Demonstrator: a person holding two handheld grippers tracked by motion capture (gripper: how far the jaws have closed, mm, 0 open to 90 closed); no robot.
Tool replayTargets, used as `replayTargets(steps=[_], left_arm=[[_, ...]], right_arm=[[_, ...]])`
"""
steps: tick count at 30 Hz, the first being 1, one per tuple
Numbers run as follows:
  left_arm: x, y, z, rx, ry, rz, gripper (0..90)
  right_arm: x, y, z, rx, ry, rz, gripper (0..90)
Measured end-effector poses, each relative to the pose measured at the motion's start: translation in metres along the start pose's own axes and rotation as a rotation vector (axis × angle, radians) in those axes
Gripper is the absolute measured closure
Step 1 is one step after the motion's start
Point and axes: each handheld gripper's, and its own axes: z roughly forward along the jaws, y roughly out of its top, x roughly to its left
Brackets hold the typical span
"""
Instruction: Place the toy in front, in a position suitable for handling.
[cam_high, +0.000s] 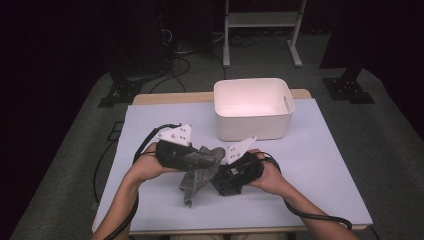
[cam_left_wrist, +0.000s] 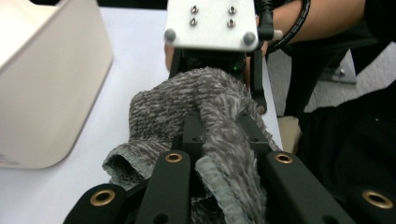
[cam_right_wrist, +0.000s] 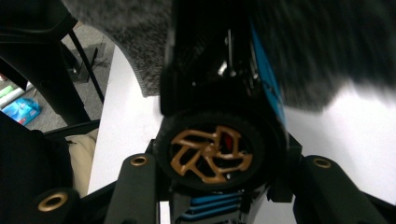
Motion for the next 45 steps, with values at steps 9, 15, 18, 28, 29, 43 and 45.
replayTargets(steps=[9,15,18,28,29,43,45], left_arm=[[0.001,0.011,0.020,0.023,-0.036,0.008,77.4],[0.002,0.021,0.027,0.041,-0.030,0.022,77.4],[0.003,0.023,0.029,0.035,-0.032,0.017,77.3],[0.006,0.044,0.046,0.063,-0.053,0.043,77.2],[0.005,0.046,0.049,0.065,-0.055,0.048,77.1],[0.004,0.050,0.054,0.095,-0.052,0.056,76.9],[0.005,0.047,0.046,0.090,-0.037,0.052,76.8]], right_arm=[[0.004,-0.004,-0.003,0.035,0.011,-0.017,50.3],[0.005,-0.013,-0.020,0.017,-0.035,-0.008,48.4],[0.007,-0.019,-0.026,-0.009,-0.035,0.003,54.8],[0.005,-0.025,-0.029,-0.044,-0.034,0.036,55.6],[0.005,-0.025,-0.029,-0.048,-0.034,0.037,55.6],[0.005,-0.029,-0.030,-0.068,-0.035,0.040,55.7],[0.005,-0.029,-0.031,-0.064,-0.034,0.036,55.7]])
